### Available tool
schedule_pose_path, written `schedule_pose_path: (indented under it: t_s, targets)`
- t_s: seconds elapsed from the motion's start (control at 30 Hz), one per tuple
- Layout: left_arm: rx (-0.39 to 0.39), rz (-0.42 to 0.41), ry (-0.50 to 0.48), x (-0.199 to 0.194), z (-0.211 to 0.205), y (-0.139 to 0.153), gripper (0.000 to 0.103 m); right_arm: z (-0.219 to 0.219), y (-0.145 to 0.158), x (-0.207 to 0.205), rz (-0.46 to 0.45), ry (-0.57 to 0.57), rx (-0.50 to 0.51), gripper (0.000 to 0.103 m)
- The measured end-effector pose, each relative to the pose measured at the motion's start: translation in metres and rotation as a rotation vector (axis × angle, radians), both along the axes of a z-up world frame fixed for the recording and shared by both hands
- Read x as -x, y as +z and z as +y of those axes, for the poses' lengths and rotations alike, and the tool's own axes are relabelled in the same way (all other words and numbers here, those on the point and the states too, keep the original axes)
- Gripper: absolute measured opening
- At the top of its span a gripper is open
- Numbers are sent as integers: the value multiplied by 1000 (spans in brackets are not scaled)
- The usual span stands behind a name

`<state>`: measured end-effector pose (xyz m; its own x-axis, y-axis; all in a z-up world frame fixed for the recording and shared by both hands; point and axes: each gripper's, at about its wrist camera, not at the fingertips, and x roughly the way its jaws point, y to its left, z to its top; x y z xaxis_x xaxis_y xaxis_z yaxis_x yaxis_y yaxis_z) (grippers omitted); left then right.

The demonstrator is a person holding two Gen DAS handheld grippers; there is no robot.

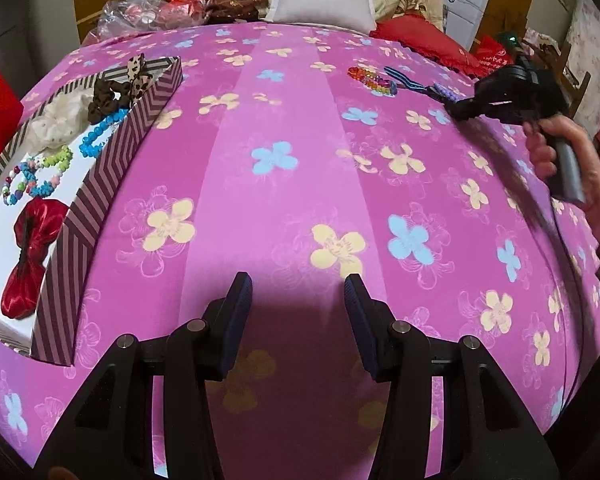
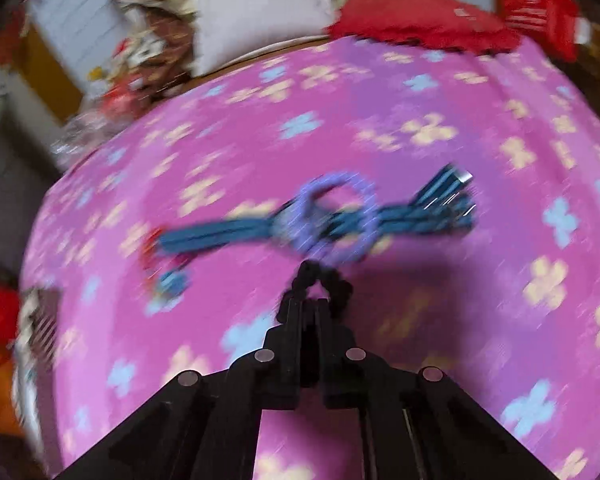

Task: Organize jewelry
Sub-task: 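Grasp the black scrunchie with the right tool and lift it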

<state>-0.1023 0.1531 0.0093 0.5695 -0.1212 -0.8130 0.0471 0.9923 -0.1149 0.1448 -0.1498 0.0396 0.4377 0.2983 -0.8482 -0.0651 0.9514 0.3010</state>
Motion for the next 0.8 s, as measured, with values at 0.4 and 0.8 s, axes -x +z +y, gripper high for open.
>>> schedule_pose_path:
  t_s: [0.4, 0.8]
  targets:
    - [42, -31, 0, 10, 5, 8, 47, 25, 23, 106, -13, 162, -42, 42]
    - [49, -21, -23, 8, 4, 0, 47, 17, 26, 8, -109, 12, 265, 40]
